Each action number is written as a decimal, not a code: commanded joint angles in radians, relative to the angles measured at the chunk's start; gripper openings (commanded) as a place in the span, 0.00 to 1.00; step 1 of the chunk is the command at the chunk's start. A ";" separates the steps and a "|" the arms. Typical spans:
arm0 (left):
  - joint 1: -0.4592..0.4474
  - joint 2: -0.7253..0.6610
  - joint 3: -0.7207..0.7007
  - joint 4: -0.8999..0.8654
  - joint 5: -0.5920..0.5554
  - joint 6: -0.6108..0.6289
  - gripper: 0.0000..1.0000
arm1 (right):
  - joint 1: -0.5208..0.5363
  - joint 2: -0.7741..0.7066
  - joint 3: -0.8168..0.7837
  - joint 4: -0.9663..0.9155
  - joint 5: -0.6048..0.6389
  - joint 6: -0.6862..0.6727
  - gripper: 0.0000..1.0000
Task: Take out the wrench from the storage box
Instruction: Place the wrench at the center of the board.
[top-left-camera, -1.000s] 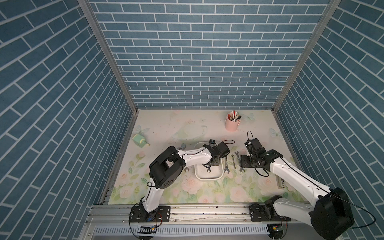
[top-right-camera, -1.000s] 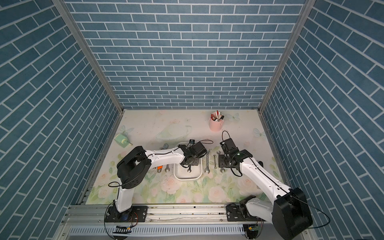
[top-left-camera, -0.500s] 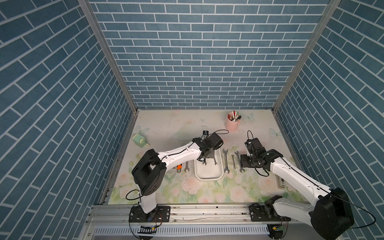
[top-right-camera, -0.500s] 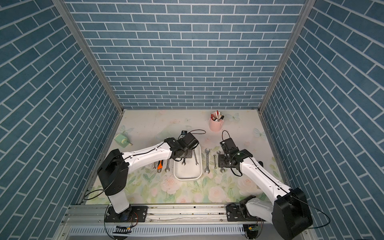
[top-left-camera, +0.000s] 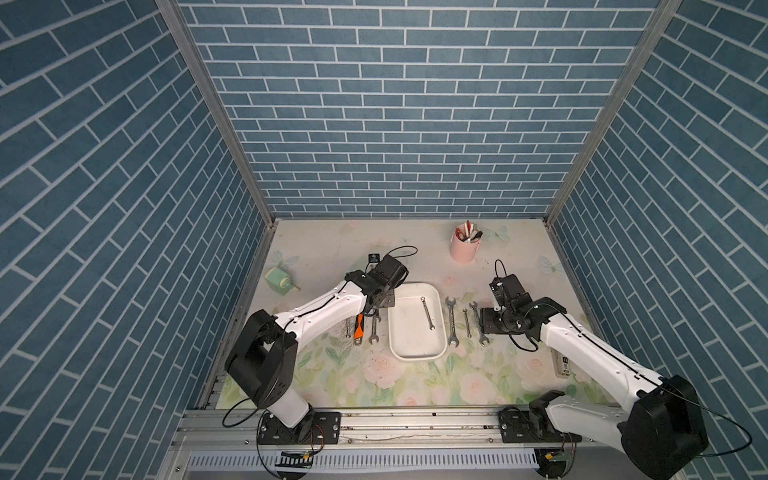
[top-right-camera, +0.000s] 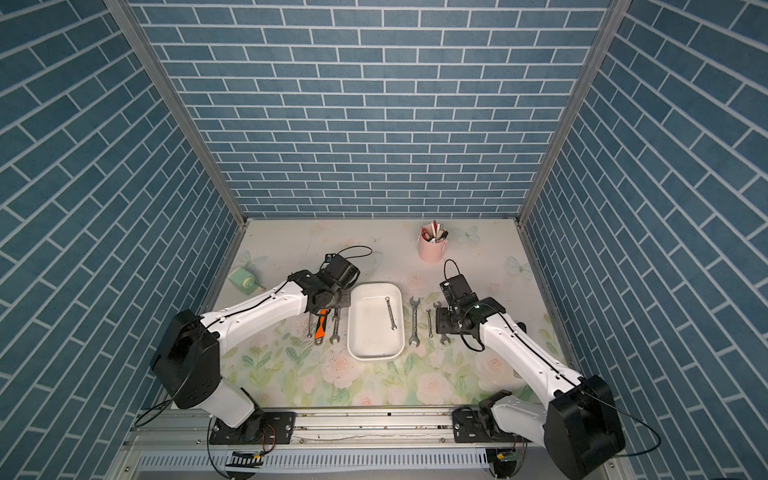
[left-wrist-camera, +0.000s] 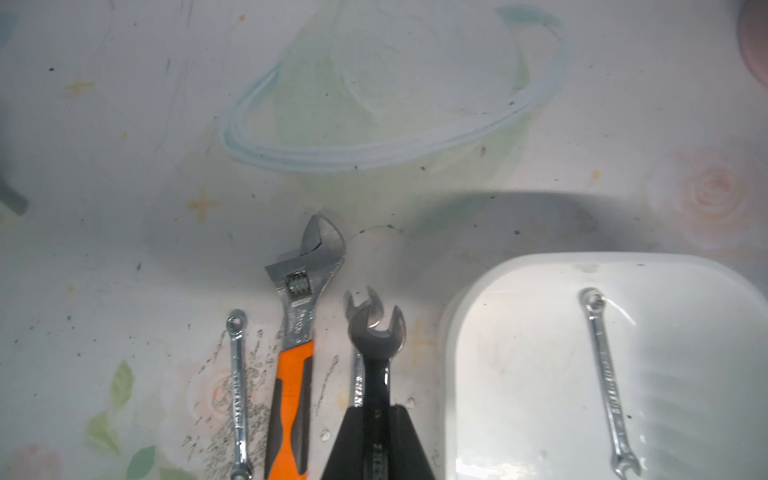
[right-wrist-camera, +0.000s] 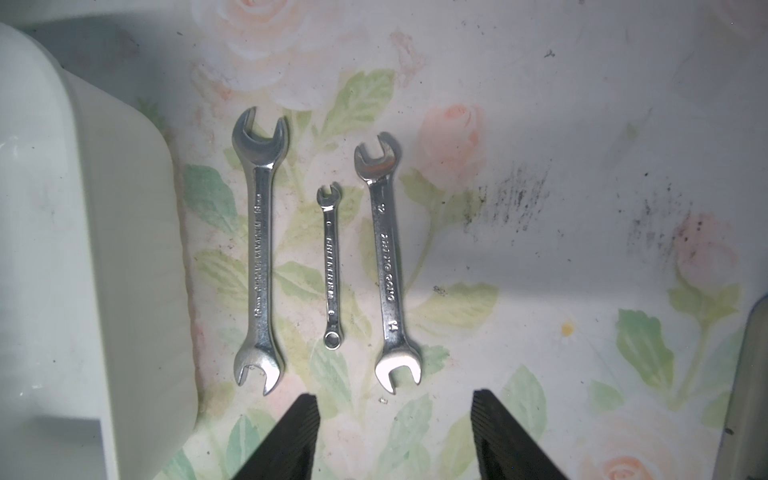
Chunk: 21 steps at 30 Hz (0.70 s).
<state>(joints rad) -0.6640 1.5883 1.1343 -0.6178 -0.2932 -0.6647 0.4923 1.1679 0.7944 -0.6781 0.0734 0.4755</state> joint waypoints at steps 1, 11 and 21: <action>0.051 -0.034 -0.049 0.039 -0.013 0.058 0.05 | -0.002 0.009 0.031 -0.032 -0.009 0.029 0.62; 0.159 -0.041 -0.193 0.067 -0.168 0.080 0.04 | -0.003 0.018 0.043 -0.037 -0.014 0.031 0.62; 0.182 0.029 -0.252 0.116 -0.213 0.078 0.04 | -0.003 0.014 0.050 -0.035 -0.030 0.046 0.62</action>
<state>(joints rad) -0.4889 1.5990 0.8928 -0.5274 -0.4747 -0.5915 0.4923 1.1805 0.8093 -0.6827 0.0559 0.4850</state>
